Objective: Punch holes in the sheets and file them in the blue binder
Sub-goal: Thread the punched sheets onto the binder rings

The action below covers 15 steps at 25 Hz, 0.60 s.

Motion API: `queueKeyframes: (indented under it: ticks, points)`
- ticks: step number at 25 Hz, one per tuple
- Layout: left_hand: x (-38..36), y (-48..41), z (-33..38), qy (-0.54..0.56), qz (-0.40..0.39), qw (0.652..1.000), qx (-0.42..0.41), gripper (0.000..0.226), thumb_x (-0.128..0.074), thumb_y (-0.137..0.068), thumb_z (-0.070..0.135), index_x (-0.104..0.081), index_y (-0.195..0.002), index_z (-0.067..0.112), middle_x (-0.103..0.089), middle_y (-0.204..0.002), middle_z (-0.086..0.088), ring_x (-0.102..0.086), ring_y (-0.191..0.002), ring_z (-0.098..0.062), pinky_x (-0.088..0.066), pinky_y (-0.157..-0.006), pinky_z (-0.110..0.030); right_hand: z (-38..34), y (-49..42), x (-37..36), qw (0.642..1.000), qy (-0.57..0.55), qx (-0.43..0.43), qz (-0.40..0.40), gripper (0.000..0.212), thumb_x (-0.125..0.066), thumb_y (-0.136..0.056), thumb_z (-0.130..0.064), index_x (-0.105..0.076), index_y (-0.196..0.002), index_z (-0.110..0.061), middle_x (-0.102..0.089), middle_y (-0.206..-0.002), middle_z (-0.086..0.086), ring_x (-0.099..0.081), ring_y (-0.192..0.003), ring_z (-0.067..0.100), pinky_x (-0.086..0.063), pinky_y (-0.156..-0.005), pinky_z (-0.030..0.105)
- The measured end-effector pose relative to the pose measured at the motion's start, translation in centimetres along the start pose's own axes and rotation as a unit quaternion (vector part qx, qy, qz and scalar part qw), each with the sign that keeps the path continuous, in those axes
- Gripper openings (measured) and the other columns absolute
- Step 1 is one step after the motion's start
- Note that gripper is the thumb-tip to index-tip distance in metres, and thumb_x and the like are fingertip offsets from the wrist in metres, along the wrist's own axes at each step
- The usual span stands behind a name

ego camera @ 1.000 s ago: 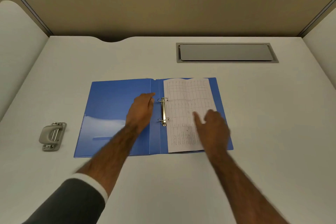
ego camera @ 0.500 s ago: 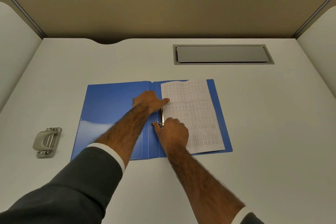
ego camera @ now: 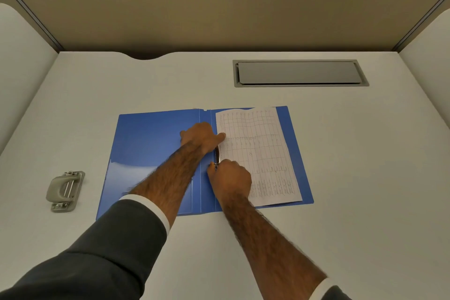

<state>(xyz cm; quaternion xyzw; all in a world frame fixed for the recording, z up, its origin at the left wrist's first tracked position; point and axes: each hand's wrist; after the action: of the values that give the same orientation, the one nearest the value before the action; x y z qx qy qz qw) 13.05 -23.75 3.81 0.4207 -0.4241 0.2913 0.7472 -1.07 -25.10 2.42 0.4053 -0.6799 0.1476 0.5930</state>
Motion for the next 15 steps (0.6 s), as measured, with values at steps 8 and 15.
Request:
queueKeyframes:
  ticks: [8, 15]
  points:
    - [-2.1, 3.4, -1.7, 0.032, 0.147, 0.987, -0.062, 0.044, -0.044, -0.093, 0.061, -0.058, -0.085, 0.02, -0.061, -0.09, 0.0, -0.058, -0.085, -0.02, -0.051, -0.081, -0.039, 2.4, 0.8, 1.1, 0.996, -0.014, 0.052, 0.074, 0.058, -0.034, -0.092, -0.066, -0.065, -0.092, -0.016, -0.065, -0.083, 0.001, -0.058, -0.072, 0.015, -0.049, -0.063, 0.03]
    - [-6.3, 7.9, -3.4, -0.066, 0.056, 0.96, -0.267, 0.068, -0.035, -0.095, 0.062, -0.015, -0.155, 0.035, 0.001, -0.165, 0.006, 0.007, -0.151, -0.016, -0.002, -0.123, -0.042, 9.8, 1.0, -1.4, 0.983, 0.063, 0.078, 0.157, 0.073, -0.032, -0.091, -0.066, -0.025, -0.151, -0.025, -0.017, -0.16, 0.012, -0.013, -0.148, 0.036, -0.007, -0.117, 0.058]
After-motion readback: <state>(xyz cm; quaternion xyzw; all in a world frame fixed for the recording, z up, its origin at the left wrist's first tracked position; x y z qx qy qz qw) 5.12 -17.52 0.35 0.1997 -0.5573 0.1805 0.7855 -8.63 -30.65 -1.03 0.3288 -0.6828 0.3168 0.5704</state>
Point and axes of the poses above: each hand's wrist, its own y-axis away from the middle knuckle, its own x-axis out of the back of the hand, z = x × y
